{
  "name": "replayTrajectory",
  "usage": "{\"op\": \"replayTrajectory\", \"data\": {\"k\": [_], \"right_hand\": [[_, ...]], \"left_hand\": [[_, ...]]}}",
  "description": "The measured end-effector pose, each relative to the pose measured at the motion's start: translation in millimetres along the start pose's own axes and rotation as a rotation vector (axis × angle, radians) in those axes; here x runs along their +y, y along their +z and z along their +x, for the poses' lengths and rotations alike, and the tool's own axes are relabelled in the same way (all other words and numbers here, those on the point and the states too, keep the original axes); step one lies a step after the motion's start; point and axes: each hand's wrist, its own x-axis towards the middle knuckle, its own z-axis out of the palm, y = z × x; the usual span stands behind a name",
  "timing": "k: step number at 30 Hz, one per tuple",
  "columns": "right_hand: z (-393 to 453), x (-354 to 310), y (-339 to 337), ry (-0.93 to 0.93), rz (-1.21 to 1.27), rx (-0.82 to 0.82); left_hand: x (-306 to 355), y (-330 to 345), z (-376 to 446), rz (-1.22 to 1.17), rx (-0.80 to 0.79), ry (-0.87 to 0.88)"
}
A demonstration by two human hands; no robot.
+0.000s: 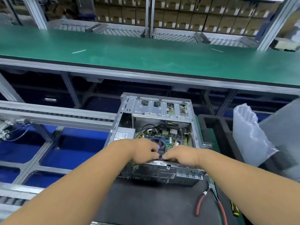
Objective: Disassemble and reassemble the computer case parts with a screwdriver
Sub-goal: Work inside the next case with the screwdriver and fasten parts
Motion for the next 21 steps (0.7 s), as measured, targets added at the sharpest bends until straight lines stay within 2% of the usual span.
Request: {"op": "replayTrajectory", "data": {"k": [4, 7, 9, 11, 13, 14, 16, 18, 21], "right_hand": [[-3.7, 4.5, 10.5, -0.055, -0.002, 0.029], [-16.4, 18.3, 16.5, -0.087, 0.299, 0.128], [-28.4, 34.6, 15.7, -0.082, 0.533, 0.372], [-44.7, 59.4, 11.9, -0.077, 0.765, 0.747], [-60.3, 93.8, 7.7, 0.022, 0.783, 1.047], [-66.2, 112.3, 7.2, 0.103, 0.754, 1.104], [-72.2, 146.5, 10.1, 0.292, 0.696, 1.077], [-69.2, 171.2, 18.6, 0.43, 0.63, 0.965], [-53.5, 195.8, 38.6, 0.494, 0.484, 0.754]], "left_hand": [[1.3, 4.1, -3.9, 0.028, 0.01, -0.035], [7.5, 11.6, -2.4, 0.121, 0.007, -0.123], [12.3, 18.3, 2.8, 0.164, 0.03, -0.159], [14.3, 21.7, 8.7, 0.13, 0.043, -0.173], [11.3, 24.1, 12.9, 0.048, 0.047, -0.173], [9.0, 25.9, 14.5, -0.004, 0.054, -0.171], [6.4, 31.0, 15.4, -0.131, 0.068, -0.142], [5.7, 35.4, 14.7, -0.187, 0.085, -0.097], [8.5, 40.8, 15.4, -0.139, 0.135, -0.104]]}}
